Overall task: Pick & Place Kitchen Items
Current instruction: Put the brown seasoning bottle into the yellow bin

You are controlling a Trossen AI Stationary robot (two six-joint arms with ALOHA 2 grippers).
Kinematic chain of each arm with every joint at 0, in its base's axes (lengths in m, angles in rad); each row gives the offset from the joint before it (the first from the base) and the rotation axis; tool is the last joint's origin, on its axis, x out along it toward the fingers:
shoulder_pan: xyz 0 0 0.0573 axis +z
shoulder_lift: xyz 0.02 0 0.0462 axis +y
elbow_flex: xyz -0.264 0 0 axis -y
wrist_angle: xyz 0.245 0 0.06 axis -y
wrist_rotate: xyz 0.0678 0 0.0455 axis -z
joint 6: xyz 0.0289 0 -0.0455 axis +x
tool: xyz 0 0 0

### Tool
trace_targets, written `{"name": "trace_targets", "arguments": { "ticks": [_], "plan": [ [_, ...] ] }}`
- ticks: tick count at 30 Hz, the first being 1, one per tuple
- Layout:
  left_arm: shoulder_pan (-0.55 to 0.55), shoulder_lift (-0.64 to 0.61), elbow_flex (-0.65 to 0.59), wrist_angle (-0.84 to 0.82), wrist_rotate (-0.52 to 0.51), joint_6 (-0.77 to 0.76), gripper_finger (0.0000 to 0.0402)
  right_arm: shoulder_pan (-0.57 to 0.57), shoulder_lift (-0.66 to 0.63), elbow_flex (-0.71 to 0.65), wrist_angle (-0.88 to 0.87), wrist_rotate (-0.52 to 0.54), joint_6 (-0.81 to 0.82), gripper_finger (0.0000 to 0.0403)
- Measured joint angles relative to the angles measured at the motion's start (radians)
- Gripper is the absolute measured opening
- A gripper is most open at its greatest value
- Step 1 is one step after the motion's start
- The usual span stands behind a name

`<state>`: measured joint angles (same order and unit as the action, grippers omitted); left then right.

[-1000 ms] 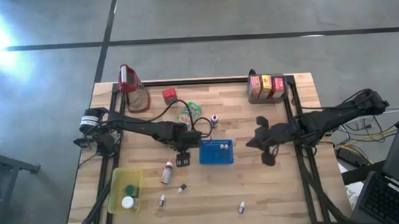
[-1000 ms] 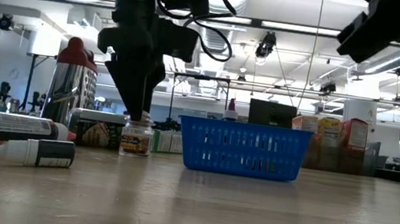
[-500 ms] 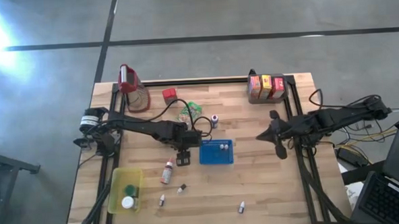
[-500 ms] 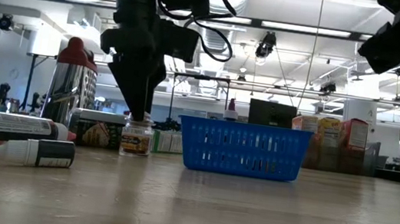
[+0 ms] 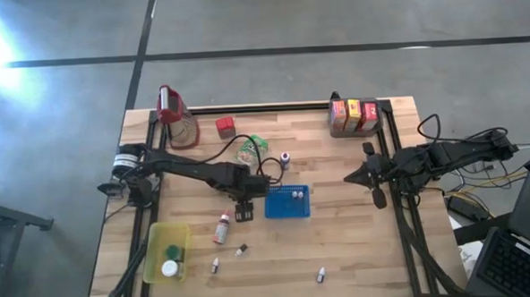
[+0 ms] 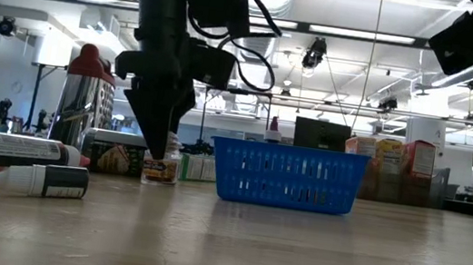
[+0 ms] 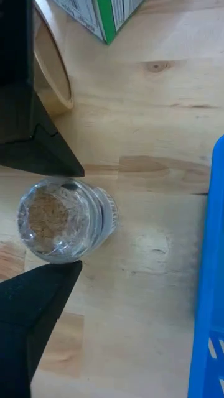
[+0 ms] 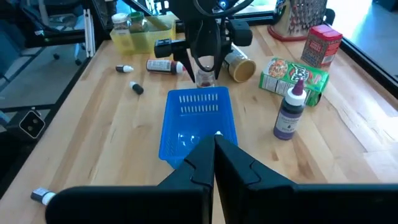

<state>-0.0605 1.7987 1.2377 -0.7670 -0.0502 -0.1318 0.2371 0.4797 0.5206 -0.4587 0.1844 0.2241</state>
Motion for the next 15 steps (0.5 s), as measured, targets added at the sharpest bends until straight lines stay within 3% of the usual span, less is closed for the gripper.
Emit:
{"name": "trace_targets", "arguments": {
  "ticks": [15],
  "plan": [
    [0.000, -0.001, 0.000, 0.006, 0.004, 0.016, 0.0193, 0.000, 0.000, 0.000, 0.000, 0.000, 0.000, 0.0008]
  ]
}}
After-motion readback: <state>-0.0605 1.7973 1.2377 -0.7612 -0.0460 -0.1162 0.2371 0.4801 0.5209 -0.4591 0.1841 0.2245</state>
